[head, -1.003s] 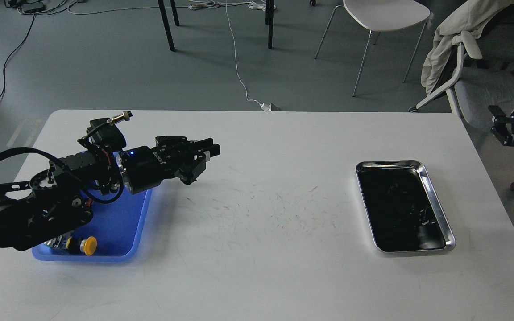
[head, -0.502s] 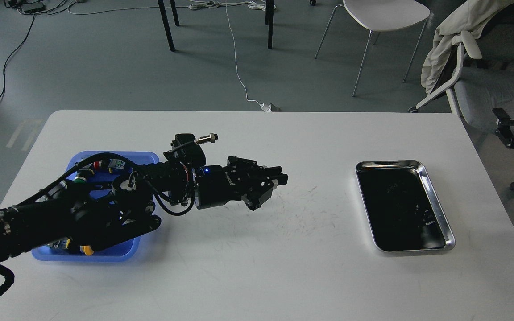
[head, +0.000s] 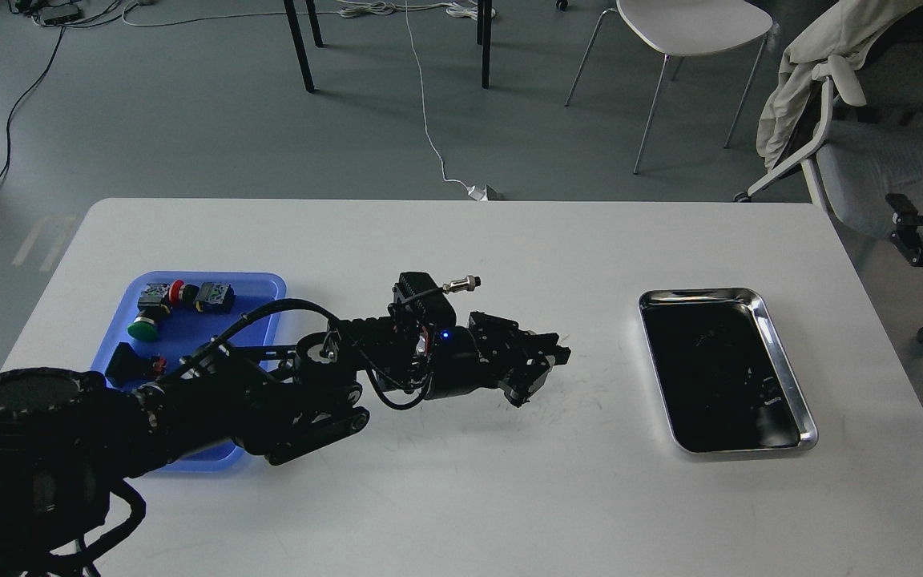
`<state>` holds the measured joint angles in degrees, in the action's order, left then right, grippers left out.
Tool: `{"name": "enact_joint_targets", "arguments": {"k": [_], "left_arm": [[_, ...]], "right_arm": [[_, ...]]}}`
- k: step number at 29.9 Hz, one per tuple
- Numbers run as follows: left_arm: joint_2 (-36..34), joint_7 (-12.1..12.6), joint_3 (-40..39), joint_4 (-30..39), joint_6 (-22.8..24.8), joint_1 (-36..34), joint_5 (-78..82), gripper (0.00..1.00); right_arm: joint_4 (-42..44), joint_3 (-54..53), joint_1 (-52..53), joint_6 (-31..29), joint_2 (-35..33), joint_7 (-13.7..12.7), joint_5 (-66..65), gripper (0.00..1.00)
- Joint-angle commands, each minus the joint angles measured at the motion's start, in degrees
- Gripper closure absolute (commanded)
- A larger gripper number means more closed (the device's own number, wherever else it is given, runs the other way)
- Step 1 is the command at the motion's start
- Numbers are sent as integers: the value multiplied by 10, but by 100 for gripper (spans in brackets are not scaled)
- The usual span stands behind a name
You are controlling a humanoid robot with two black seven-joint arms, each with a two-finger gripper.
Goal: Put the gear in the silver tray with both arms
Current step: 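Carry the black gear with the left gripper toward the silver tray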
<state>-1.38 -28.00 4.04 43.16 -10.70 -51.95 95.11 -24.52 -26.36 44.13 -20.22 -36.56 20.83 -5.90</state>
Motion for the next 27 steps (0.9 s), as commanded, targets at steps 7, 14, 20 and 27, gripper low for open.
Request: {"name": "enact_joint_targets", "arguments": {"k": [7, 14, 20, 27], "left_arm": [[14, 0, 0, -32, 1, 20, -5, 87], [14, 0, 0, -33, 1, 24, -9, 72], [14, 0, -1, -32, 1, 24, -10, 64], [14, 0, -8, -30, 1, 24, -14, 59]], "right_arm": [[-1, 0, -1, 0, 0, 1, -1, 7], [-1, 0, -1, 0, 0, 1, -1, 7], [-1, 0, -2, 0, 0, 1, -1, 7], [-2, 3, 0, -2, 0, 1, -1, 7]]}}
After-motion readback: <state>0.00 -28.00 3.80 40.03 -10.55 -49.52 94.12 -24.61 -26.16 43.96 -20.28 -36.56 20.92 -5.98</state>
